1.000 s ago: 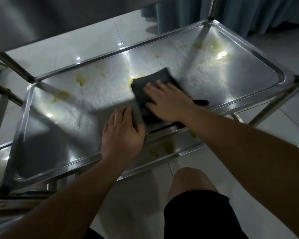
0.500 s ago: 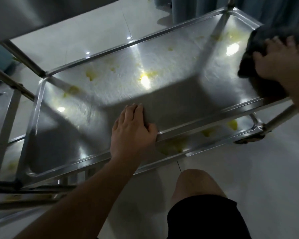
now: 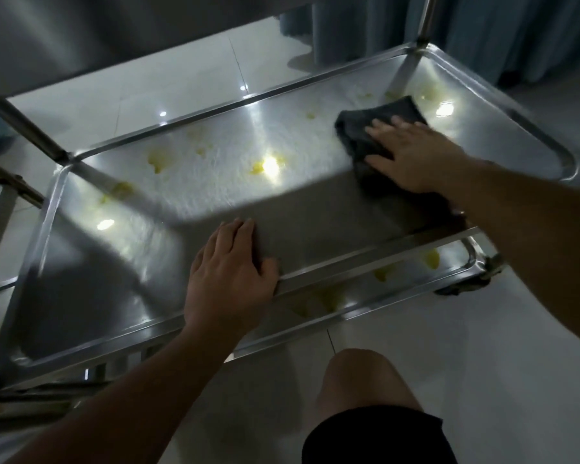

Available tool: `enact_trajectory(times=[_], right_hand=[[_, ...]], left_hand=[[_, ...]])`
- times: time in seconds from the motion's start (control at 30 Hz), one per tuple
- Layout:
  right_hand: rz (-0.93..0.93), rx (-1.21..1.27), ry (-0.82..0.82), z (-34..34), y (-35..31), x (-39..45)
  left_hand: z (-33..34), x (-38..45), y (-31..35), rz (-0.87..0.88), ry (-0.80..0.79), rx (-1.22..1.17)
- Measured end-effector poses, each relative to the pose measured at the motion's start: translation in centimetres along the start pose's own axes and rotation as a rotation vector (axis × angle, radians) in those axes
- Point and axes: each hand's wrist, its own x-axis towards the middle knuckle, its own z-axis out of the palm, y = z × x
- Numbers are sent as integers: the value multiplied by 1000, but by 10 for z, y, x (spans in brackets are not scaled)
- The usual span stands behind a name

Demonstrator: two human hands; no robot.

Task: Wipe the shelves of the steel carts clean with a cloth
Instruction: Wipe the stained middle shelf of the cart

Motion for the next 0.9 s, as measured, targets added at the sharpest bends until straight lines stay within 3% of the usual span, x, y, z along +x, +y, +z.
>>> enact_trajectory(times=[0.13, 0.2, 0.33, 0.43, 0.5, 0.73, 0.9], right_hand=[[396, -24, 26, -5, 105, -18], [545, -1, 15, -4, 126, -32], [751, 56, 22, 6, 100, -62], [795, 71, 11, 9, 63, -85], [680, 54, -11, 8, 31, -97], [-82, 30, 26, 21, -110, -137], [-210, -39, 49, 17, -88, -144]], left_hand=[[-4, -1, 3, -3, -13, -10], [-5, -1, 5, -6, -18, -5], [-6, -1, 8, -19, -21, 11], [-7, -1, 9, -24, -25, 9], [-7, 0, 10, -27, -22, 7], [-8, -1, 10, -18, -33, 13], [-9, 0, 6, -6, -72, 5]])
